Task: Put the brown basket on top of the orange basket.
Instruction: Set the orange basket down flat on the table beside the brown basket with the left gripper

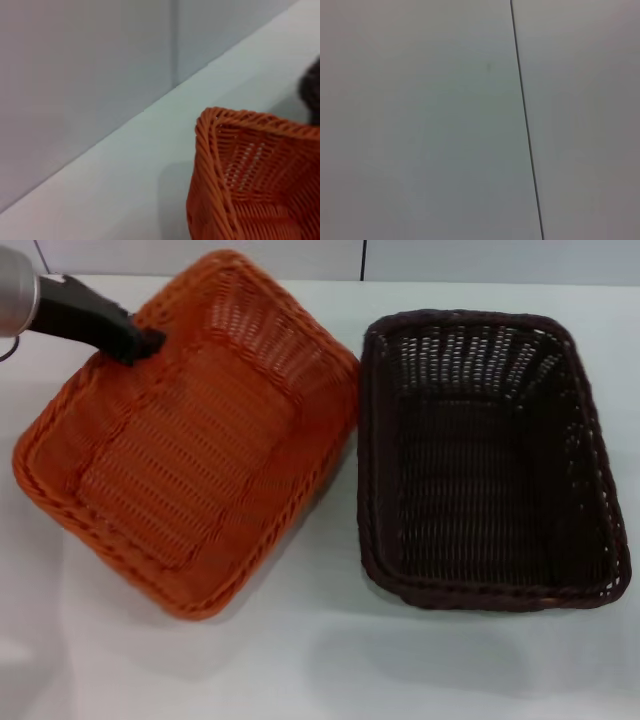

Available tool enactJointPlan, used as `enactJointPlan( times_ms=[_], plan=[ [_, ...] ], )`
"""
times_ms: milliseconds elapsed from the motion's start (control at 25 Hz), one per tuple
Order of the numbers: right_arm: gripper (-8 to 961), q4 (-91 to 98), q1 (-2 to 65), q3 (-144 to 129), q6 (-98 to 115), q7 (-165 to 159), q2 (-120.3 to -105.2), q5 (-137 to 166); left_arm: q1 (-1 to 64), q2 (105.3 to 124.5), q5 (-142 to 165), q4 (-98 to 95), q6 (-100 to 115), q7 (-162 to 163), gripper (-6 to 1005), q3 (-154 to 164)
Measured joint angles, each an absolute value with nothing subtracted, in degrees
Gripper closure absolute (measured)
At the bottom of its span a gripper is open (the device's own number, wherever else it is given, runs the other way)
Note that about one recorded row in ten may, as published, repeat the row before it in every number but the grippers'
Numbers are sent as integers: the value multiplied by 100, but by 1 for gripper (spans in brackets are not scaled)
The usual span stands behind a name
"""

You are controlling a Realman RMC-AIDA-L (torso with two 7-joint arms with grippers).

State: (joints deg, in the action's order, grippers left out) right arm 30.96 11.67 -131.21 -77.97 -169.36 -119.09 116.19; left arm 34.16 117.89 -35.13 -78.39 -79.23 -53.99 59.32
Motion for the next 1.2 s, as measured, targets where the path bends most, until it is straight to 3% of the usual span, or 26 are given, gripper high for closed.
enactJointPlan(
  times_ms=[160, 680, 1200],
  plan=[
    [127, 3112, 1154, -13115, -7803, -16936, -11910, 11619, 3786, 11782, -3662, -7436, -8169, -5994, 783, 5505],
    [127, 3174, 1170, -13132, -7806, -16936, -11918, 11621, 4158, 11667, -4570, -7099, -8747, -7546, 805, 5228],
    [127, 3118, 1117, -13172, -7805, -16936, -11924, 11619, 4632, 11806, -4671, -6428, -8721, -8188, 750, 5275]
  ],
)
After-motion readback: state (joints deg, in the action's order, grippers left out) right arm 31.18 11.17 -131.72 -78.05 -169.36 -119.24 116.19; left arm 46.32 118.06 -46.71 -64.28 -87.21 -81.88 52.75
